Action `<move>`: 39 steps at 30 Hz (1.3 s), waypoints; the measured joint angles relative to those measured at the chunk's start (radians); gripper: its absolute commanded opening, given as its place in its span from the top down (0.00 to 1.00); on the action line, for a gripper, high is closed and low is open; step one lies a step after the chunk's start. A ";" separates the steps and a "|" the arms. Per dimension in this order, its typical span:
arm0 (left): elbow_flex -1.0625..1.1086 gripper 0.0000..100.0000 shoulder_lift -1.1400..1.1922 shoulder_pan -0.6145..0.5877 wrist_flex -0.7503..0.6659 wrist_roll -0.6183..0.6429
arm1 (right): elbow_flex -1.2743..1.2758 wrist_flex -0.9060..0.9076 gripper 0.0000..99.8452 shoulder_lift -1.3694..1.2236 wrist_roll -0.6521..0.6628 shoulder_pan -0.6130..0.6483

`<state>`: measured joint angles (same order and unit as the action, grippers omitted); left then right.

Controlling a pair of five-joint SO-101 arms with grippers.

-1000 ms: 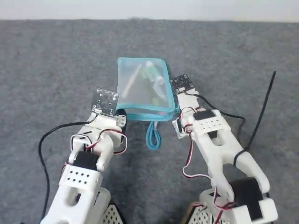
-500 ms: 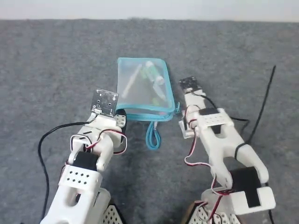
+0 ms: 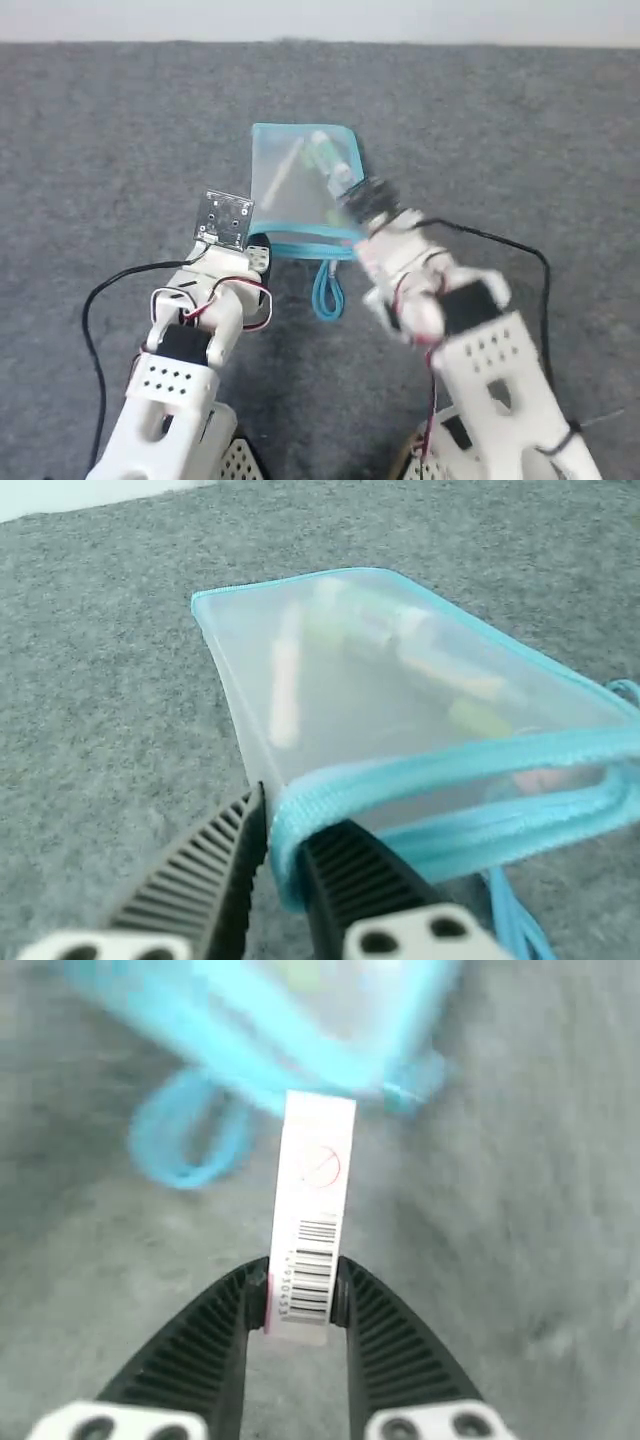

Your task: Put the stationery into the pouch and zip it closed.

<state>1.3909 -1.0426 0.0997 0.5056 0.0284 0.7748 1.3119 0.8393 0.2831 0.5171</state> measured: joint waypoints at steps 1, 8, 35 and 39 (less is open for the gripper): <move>0.000 0.99 0.000 0.006 0.000 0.000 | 0.000 0.009 0.99 0.008 0.011 0.043; 0.000 0.99 0.000 0.075 0.000 0.000 | -0.077 0.020 0.99 -0.123 0.025 0.130; 0.009 0.99 0.000 0.127 -0.002 -0.032 | -1.046 0.245 0.96 -1.074 -0.170 0.018; 0.009 0.99 0.000 0.127 -0.005 -0.032 | -1.264 0.387 0.83 -1.191 -0.203 0.017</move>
<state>1.4001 -1.0426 0.2271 0.5010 -0.0038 -0.4895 1.6985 -0.3514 0.0806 0.5340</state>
